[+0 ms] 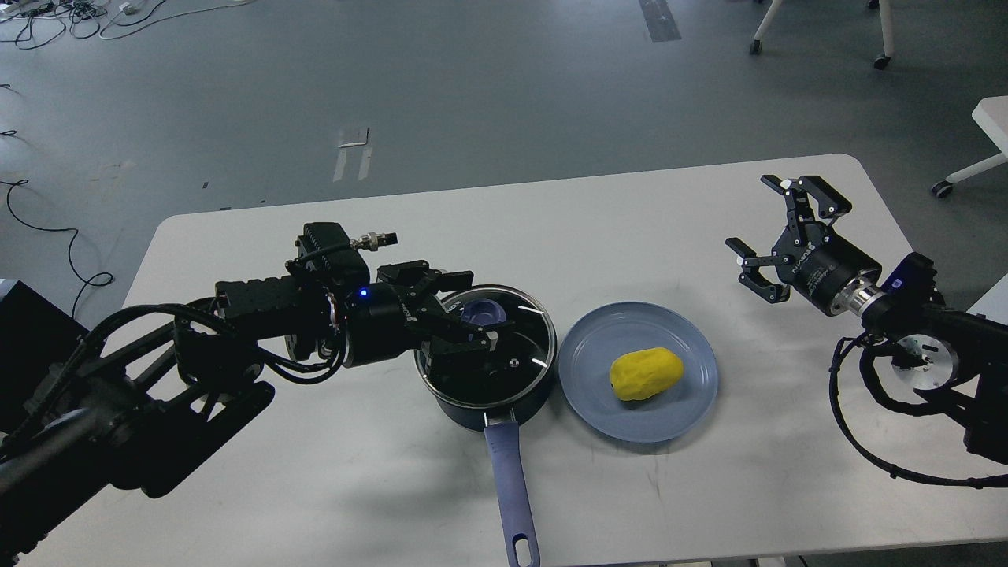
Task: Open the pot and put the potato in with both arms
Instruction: 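Grasp the blue knob of the glass lid with the left gripper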
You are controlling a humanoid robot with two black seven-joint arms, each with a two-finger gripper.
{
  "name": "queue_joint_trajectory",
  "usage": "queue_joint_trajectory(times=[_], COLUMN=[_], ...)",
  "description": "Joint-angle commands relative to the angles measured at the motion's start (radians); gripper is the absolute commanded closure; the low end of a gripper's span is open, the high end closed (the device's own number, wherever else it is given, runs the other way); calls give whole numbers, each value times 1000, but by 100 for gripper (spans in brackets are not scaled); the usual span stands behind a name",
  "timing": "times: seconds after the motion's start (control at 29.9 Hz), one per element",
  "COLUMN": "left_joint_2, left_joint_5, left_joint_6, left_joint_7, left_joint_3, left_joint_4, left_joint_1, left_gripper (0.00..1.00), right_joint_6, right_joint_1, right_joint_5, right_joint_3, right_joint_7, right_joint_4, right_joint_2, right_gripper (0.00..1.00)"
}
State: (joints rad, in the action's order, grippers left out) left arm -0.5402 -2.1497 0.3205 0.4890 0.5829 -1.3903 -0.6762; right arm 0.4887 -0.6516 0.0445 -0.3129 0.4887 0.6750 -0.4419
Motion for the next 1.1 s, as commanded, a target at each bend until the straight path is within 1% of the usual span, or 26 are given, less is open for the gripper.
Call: queue_joint_trajectory(times=[0.0, 0.13, 0.5, 0.7, 0.9, 0.94, 0.97, 1.04, 1.07], left_joint_2=[12, 14, 31, 29, 29, 29, 29, 29, 29], left_joint_5=[-7, -32, -32, -32, -32, -32, -32, -32, -32], left_joint_6=[0, -5, -17, -23, -29, -29, -29, -29, -29], left_joint_7=[0, 0, 0, 0, 0, 0, 0, 0, 0], left_joint_3=[-2, -26, -35, -52, -60, -60, -60, -61, -61], left_joint_4=[27, 37, 77, 77, 79, 77, 77, 77, 77], left_joint_1=[0, 0, 1, 4, 1, 1, 1, 1, 1], left_gripper=[2, 2, 2, 3, 7, 9, 16, 24, 39], right_joint_6=[0, 0, 0, 0, 0, 0, 0, 0, 0], right_joint_1=[0, 0, 1, 3, 3, 3, 3, 3, 4], right_joint_5=[0, 0, 0, 0, 0, 0, 0, 0, 0], right_joint_3=[0, 1, 0, 0, 0, 0, 0, 0, 0], right_joint_7=[0, 0, 0, 0, 0, 0, 0, 0, 0], right_joint_4=[0, 0, 0, 0, 0, 0, 0, 0, 0], right_joint_2=[0, 0, 0, 0, 0, 0, 0, 0, 0], right_gripper=[0, 0, 0, 0, 0, 0, 0, 0, 0])
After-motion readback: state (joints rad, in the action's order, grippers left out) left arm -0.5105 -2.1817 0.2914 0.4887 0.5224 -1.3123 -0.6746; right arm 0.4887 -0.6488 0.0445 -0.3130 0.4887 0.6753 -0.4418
